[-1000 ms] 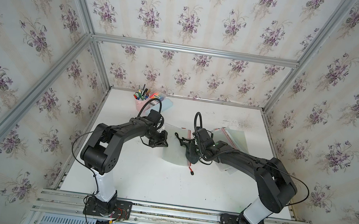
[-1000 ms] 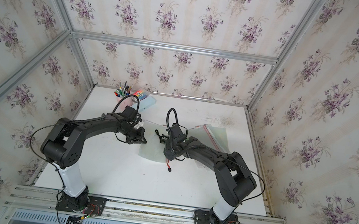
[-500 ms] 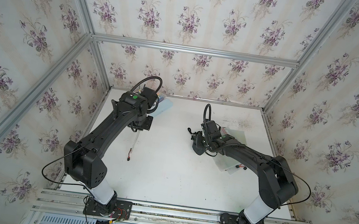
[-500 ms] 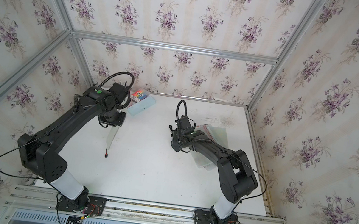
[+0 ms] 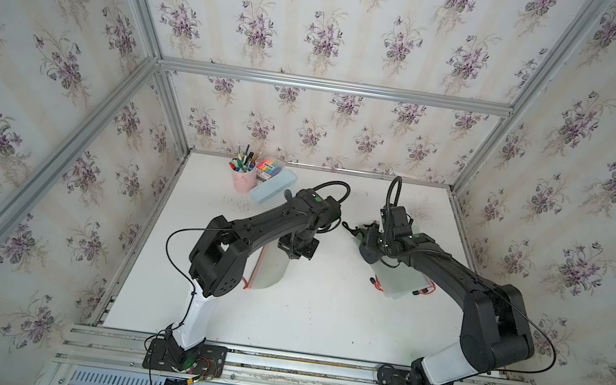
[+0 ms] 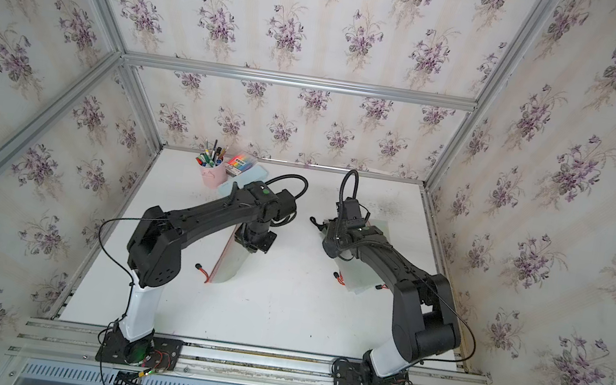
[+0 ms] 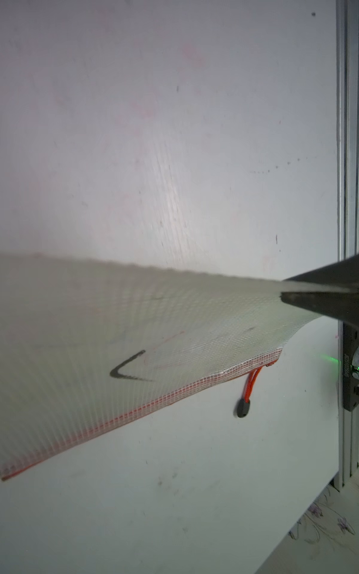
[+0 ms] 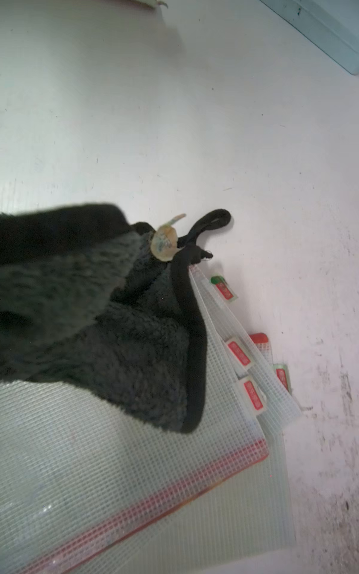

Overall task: Wipe the document bag
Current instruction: Adjust the document bag at the center of the board.

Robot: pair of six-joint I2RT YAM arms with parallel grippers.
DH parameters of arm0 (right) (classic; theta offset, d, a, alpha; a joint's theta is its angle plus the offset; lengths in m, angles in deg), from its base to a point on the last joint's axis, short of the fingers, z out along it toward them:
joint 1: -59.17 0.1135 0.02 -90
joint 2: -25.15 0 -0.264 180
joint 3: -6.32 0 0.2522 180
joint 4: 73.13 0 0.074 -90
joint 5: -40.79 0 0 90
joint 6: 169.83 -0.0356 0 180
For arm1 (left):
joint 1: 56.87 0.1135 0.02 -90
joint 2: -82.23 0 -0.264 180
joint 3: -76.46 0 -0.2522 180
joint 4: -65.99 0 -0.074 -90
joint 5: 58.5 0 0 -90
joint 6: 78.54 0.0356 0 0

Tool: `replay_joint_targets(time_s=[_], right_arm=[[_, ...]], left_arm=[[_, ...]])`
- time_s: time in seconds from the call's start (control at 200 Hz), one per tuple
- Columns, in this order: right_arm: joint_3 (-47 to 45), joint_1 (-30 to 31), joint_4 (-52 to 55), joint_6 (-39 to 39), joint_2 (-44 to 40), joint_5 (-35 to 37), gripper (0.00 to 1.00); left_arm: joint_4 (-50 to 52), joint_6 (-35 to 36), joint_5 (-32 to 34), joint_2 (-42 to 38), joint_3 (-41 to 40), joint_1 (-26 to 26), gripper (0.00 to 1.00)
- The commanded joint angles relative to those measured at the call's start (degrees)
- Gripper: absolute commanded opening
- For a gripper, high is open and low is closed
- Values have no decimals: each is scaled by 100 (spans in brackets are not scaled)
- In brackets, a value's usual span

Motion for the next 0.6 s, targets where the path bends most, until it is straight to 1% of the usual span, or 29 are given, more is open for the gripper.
replay_joint_targets(time_s=[0.0,0.045,0.11,0.14,0.15,0.185,0.245,0.28,0.335,0.39,0.445,0.51,0.52,0.54,0.595], right_arm=[[-32,-45,-45,86,-154,8,27],[-11,-48,-64,88,-191,-103,27],[13,-48,-121,39,-207,-315,27],[27,-43,-145,17,-210,-419,27],[34,-39,-142,9,-208,-455,27],[44,-26,-151,-31,-212,-543,27],[37,39,-167,-46,-275,-541,27],[29,116,-144,-27,-323,-425,27],[36,214,-108,-26,-389,-284,27],[67,328,-85,-70,-441,-245,27],[141,580,-94,-72,-427,-171,27],[279,928,-81,-59,-272,-45,27],[295,942,-76,-67,-237,-36,27],[347,1208,-87,-79,-145,-43,27],[488,1479,-115,-136,141,-59,27]], left_arm=[[-314,-259,-847,340,312,-194,16],[-547,-272,-1198,459,368,-194,22],[-877,-246,-1568,574,472,-165,44],[-989,-239,-1634,593,516,-130,53],[-1026,-231,-1651,594,527,-121,59],[-1103,-220,-1670,553,534,-63,70],[-1320,-204,-1667,306,287,93,86],[-1505,-195,-1746,99,16,224,91],[-1879,-184,-1912,-289,-504,453,95],[-2141,-184,-2032,-619,-991,754,96],[-2303,-139,-2119,-846,-1363,1067,96],[-2389,-69,-2123,-984,-1746,1415,95],[-2400,-59,-2251,-1000,-1796,1462,94],[-2441,-38,-2326,-1012,-1903,1564,94],[-2604,-16,-2498,-1047,-2225,1810,91]])
